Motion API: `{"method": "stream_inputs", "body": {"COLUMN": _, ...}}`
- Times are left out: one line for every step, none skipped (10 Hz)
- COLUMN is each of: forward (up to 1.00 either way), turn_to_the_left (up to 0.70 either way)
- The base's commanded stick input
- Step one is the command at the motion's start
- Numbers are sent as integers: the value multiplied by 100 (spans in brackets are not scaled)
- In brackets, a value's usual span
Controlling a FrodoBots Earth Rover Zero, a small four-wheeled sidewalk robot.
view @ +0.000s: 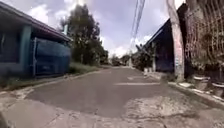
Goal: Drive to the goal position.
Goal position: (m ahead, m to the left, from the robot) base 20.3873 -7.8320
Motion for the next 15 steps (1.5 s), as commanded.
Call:
{"method": "stream_inputs", "body": {"forward": 70, "turn_to_the_left": 0}}
{"method": "stream_inputs", "body": {"forward": 70, "turn_to_the_left": 0}}
{"method": "stream_inputs", "body": {"forward": 70, "turn_to_the_left": 0}}
{"method": "stream_inputs", "body": {"forward": 70, "turn_to_the_left": 0}}
{"method": "stream_inputs", "body": {"forward": 70, "turn_to_the_left": 0}}
{"method": "stream_inputs", "body": {"forward": 70, "turn_to_the_left": 0}}
{"method": "stream_inputs", "body": {"forward": 70, "turn_to_the_left": 0}}
{"method": "stream_inputs", "body": {"forward": 70, "turn_to_the_left": 0}}
{"method": "stream_inputs", "body": {"forward": 70, "turn_to_the_left": 0}}
{"method": "stream_inputs", "body": {"forward": 70, "turn_to_the_left": 0}}
{"method": "stream_inputs", "body": {"forward": 70, "turn_to_the_left": 0}}
{"method": "stream_inputs", "body": {"forward": 70, "turn_to_the_left": 0}}
{"method": "stream_inputs", "body": {"forward": 70, "turn_to_the_left": 0}}
{"method": "stream_inputs", "body": {"forward": 70, "turn_to_the_left": 0}}
{"method": "stream_inputs", "body": {"forward": 70, "turn_to_the_left": 0}}
